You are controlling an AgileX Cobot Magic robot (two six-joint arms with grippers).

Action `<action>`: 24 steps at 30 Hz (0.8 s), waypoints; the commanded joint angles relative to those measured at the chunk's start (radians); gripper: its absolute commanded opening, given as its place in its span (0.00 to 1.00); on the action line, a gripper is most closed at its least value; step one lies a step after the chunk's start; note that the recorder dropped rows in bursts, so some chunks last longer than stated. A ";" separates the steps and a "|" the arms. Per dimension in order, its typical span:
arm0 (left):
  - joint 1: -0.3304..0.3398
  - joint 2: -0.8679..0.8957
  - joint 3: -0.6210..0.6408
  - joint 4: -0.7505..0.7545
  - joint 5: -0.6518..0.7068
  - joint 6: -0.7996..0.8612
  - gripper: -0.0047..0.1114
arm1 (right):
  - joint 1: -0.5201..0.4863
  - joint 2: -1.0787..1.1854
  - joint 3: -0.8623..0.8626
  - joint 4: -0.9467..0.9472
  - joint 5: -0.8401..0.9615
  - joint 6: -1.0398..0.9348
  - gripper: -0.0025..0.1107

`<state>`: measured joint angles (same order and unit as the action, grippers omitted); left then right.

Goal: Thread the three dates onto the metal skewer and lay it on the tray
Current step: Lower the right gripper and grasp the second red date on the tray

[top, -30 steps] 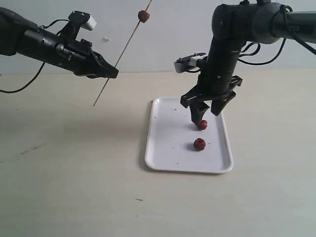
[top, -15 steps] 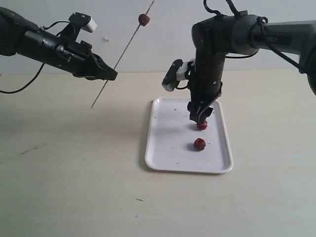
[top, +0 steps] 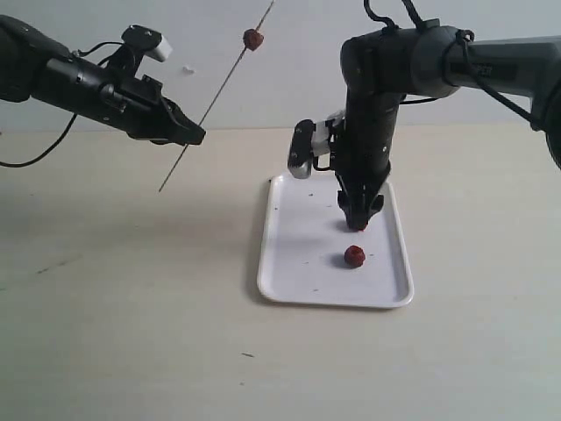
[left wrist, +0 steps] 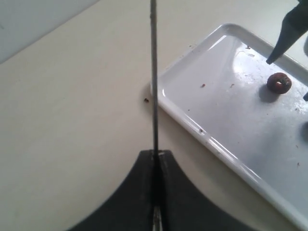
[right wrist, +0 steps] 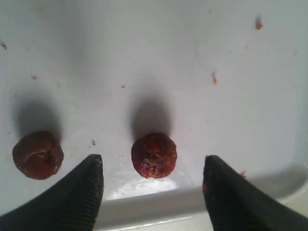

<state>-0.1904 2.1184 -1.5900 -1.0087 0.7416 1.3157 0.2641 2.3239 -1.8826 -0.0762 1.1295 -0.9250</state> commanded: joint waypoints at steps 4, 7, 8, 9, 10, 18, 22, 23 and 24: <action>-0.001 0.004 -0.004 0.002 -0.011 -0.007 0.04 | 0.001 0.011 0.001 0.007 -0.019 -0.032 0.53; -0.001 0.004 -0.004 0.002 -0.011 -0.007 0.04 | 0.001 0.034 0.001 0.007 -0.035 -0.051 0.53; -0.001 0.004 -0.004 0.002 -0.011 -0.007 0.04 | 0.001 0.044 0.001 0.005 -0.042 -0.054 0.53; -0.001 0.004 -0.004 0.002 -0.011 -0.007 0.04 | 0.001 0.048 0.001 0.002 -0.052 -0.054 0.53; -0.001 0.004 -0.004 0.002 -0.011 -0.007 0.04 | 0.001 0.055 0.001 -0.009 -0.059 -0.054 0.53; -0.001 0.004 -0.004 0.002 -0.011 -0.007 0.04 | 0.001 0.060 0.001 -0.039 -0.079 -0.054 0.52; -0.001 0.004 -0.004 0.002 -0.011 -0.007 0.04 | 0.001 0.060 0.001 -0.039 -0.075 -0.056 0.50; -0.001 0.004 -0.004 0.002 -0.011 -0.007 0.04 | 0.001 0.060 0.001 -0.039 -0.073 -0.056 0.50; -0.001 0.004 -0.004 0.002 -0.011 -0.007 0.04 | 0.001 0.060 0.001 -0.039 -0.070 -0.058 0.50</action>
<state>-0.1904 2.1241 -1.5900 -1.0037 0.7342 1.3157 0.2641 2.3833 -1.8826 -0.1079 1.0575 -0.9747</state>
